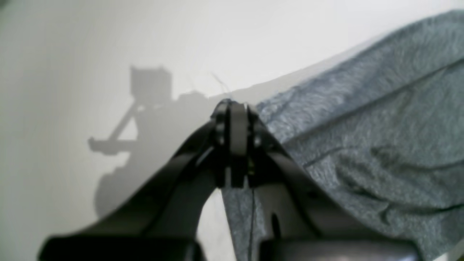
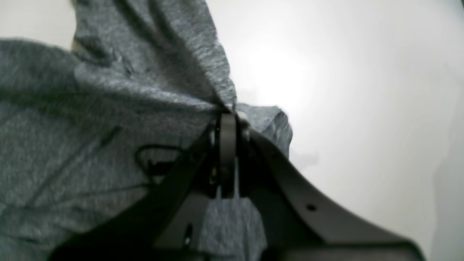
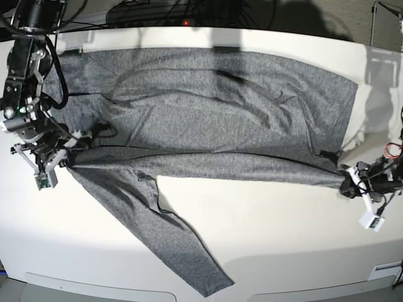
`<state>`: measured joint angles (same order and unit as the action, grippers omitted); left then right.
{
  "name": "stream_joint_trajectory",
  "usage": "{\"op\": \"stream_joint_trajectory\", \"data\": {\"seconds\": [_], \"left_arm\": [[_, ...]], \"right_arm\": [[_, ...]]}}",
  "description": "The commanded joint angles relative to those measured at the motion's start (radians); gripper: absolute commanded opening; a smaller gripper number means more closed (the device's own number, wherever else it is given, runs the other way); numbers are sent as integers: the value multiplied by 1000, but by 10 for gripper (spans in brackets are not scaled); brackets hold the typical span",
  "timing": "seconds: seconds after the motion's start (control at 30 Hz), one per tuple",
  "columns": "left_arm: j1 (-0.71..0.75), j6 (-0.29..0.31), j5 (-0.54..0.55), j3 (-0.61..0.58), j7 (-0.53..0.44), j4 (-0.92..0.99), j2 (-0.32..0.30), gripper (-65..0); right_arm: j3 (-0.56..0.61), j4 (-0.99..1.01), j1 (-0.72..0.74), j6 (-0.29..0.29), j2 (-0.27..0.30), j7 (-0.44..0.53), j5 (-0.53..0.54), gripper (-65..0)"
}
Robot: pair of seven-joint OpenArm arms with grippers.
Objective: Fold the T-shirt properly
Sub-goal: 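Lift the hem with both grippers and fold it toward the collar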
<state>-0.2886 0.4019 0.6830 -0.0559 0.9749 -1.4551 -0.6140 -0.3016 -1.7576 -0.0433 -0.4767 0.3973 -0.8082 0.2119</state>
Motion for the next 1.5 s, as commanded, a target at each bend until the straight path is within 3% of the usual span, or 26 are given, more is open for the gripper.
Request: {"op": "stream_joint_trajectory", "data": {"seconds": [0.0, 0.27, 0.6, 0.9, 1.1, 1.33, 1.47], "left_arm": [[-5, 2, 19, 38, -5, -39, -19, -650], [124, 2, 51, 190, 58, -206, -19, -650], [255, 2, 51, 195, 76, -295, -18, -650], [278, 2, 51, 195, 76, -313, -18, -650], [277, 2, 21, 195, 78, -366, -22, -650], [272, 2, 25, 195, 86, -385, -37, -650], [274, 2, 26, 195, 145, -385, -37, -650]], "right_arm": [[-7, -38, 6, 2, 18, 21, 5, -650], [-7, -144, -55, 2, 15, -16, 6, -650], [-7, -230, -117, 2, 15, -45, 10, -650], [-16, -283, -217, 5, 14, -40, 10, -650], [-121, -283, -223, 5, 14, -43, 22, -650], [-267, -283, -223, -19, 15, -68, 147, -650], [-293, -283, -224, -44, 14, -103, 195, -650]]}}
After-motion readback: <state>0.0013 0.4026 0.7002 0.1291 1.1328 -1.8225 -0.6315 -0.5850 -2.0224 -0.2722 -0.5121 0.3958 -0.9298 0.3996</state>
